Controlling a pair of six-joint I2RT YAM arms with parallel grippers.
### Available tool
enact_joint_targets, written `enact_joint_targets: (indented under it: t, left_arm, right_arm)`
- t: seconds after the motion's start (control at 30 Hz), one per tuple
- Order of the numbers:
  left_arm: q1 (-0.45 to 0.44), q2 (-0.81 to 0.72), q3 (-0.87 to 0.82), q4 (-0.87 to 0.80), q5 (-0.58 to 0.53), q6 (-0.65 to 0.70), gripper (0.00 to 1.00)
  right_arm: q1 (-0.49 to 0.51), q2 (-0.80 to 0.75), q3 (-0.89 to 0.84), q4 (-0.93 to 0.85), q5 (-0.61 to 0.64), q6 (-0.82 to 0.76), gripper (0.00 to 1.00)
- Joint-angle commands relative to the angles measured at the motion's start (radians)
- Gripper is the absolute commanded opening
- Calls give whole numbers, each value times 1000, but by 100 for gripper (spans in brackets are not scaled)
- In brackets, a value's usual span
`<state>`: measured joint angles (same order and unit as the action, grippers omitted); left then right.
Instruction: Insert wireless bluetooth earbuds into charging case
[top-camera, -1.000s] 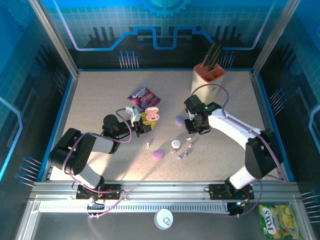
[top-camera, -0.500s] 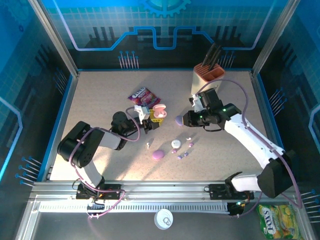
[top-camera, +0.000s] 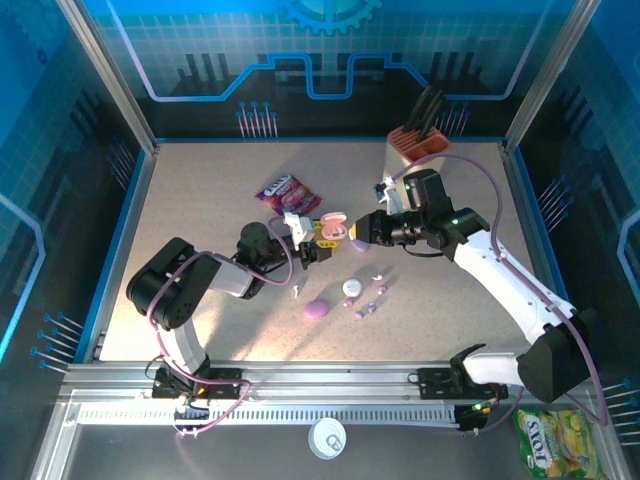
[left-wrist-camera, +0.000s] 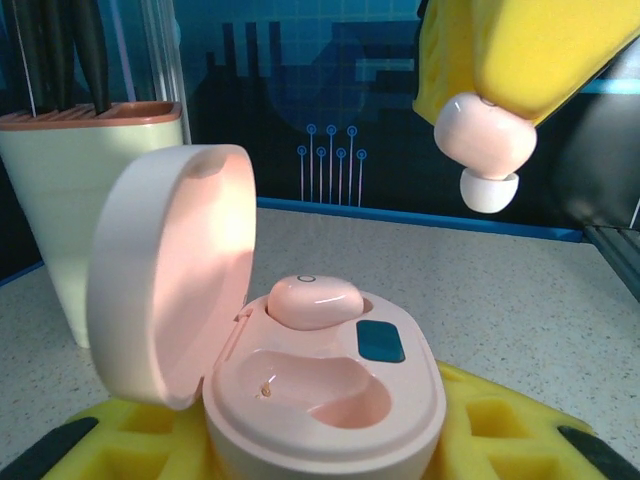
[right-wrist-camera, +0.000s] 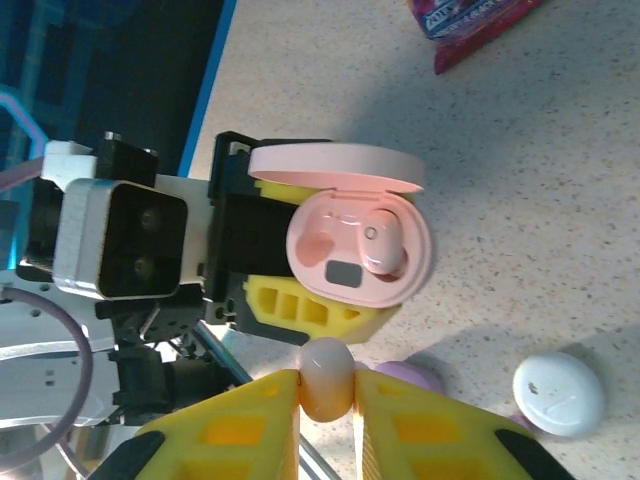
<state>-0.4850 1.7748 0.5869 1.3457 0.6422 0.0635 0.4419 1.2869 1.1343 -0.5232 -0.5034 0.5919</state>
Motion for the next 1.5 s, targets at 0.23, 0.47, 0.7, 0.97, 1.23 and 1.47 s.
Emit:
enact_joint_targets:
  t: [0.23,0.47,0.7,0.97,1.23,1.47]
  left_arm:
    - [-45,-3,44,-48,-13,36,33]
    - [-56,-12,39,-52,-25,43,33]
    - [-61,-24,42,-70,-25,39,33]
    - [-62,-33,44,-75,-30,45,33]
    - [-62,-39,41,-66,-20,36,33]
    - [-62,-41,41,-60,-26,34,34]
  right_arm:
    - [16,43,44,64,-63,36,20]
    - [30,68,47,77,-51,36,19]
    - [59,107,67,75,-27,28,20]
    - [84,139,85,52,17,4,20]
    - [87,160,73,46,52,-8,20]
    - [88,180,59,53,56,-8,21]
